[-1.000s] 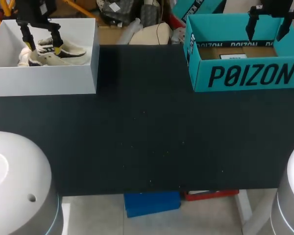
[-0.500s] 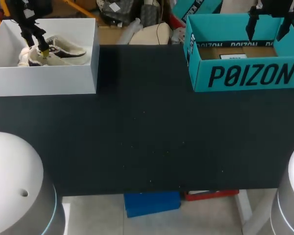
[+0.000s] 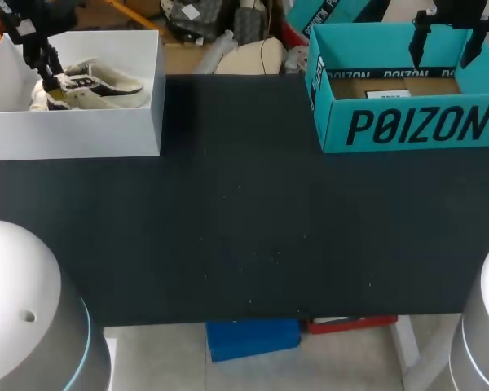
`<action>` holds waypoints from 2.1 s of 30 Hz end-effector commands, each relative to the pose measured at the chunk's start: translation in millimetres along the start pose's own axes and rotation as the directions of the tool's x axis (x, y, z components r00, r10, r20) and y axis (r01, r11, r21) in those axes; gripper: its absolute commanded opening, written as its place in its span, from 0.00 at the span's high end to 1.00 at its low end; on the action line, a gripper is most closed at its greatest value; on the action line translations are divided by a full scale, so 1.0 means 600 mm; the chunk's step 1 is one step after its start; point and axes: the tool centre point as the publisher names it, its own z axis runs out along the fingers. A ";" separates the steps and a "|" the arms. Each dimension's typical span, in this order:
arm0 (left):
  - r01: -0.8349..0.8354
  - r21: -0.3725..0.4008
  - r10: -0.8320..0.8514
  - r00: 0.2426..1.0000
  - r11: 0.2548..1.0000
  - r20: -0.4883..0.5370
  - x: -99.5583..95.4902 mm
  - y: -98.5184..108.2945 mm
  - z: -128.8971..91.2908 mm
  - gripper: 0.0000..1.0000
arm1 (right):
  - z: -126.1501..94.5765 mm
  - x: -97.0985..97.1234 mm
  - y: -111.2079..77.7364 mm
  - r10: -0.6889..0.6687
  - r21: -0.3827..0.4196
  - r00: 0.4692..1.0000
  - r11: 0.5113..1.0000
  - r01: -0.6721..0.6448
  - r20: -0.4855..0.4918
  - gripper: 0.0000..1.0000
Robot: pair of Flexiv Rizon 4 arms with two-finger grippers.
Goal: Take the shoe out of the shoebox, open the shoe tongue, remove and reinsert the insole, then place the shoe into the shoebox
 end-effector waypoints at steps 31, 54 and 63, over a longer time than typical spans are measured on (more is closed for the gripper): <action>-0.027 -0.042 0.026 0.999 0.999 -0.035 -0.073 -0.012 0.028 0.58 | 0.000 0.001 0.001 0.000 0.001 1.000 1.000 0.000 0.000 0.00; -0.104 -0.125 0.098 0.994 0.987 -0.057 -0.235 0.004 0.193 0.54 | 0.000 0.001 0.001 0.000 0.001 1.000 1.000 0.000 0.000 0.00; -0.119 -0.131 0.109 0.991 0.984 -0.082 -0.240 0.009 0.232 0.55 | 0.000 0.001 0.001 0.000 0.001 1.000 1.000 0.000 0.000 0.00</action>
